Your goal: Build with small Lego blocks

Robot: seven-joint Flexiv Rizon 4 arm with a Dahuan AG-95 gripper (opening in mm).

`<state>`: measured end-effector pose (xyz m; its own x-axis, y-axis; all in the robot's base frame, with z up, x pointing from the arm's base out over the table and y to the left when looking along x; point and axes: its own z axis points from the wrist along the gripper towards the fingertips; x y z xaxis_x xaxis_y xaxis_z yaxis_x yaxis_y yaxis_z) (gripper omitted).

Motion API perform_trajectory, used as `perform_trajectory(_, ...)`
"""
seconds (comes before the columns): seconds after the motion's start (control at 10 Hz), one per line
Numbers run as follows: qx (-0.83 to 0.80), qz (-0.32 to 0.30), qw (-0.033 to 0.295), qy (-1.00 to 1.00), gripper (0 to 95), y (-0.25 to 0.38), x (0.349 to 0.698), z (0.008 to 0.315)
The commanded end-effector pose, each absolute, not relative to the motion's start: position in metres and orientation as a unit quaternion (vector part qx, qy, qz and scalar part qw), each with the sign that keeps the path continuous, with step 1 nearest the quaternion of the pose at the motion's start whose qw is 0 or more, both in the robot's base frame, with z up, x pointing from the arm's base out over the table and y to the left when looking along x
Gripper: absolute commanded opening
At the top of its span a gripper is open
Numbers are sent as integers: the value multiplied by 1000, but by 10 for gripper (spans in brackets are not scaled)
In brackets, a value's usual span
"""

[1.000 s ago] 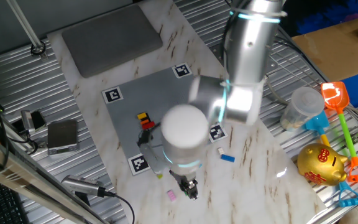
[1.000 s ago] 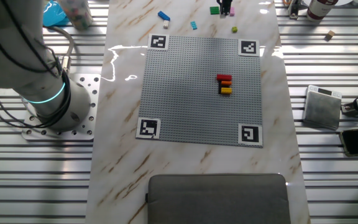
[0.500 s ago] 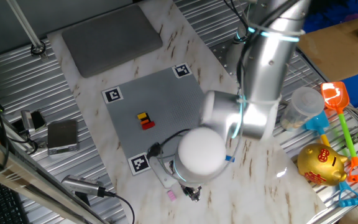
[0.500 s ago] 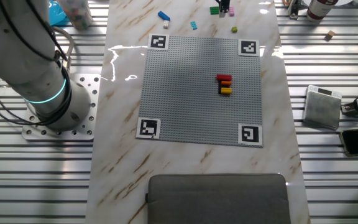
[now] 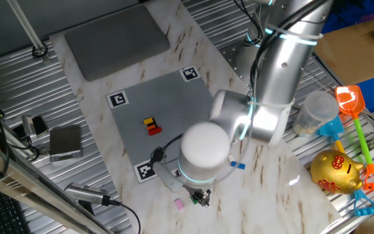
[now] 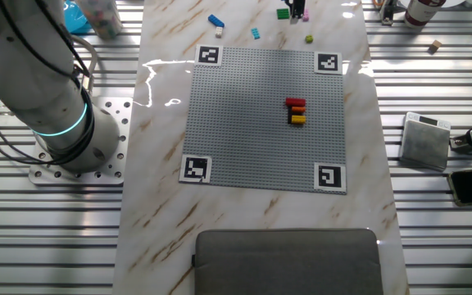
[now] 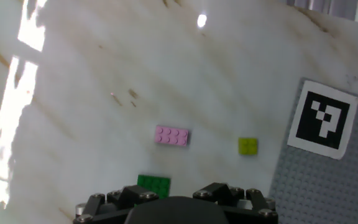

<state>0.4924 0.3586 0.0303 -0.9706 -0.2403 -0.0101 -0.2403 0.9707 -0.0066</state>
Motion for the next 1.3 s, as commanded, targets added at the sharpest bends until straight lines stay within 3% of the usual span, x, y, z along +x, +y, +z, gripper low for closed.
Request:
perform_trajectory(0.1,-102,-4,4,995,760,361,492,29)
perform_trajectory(1.3,-90,5,4,996,760,367,493,20)
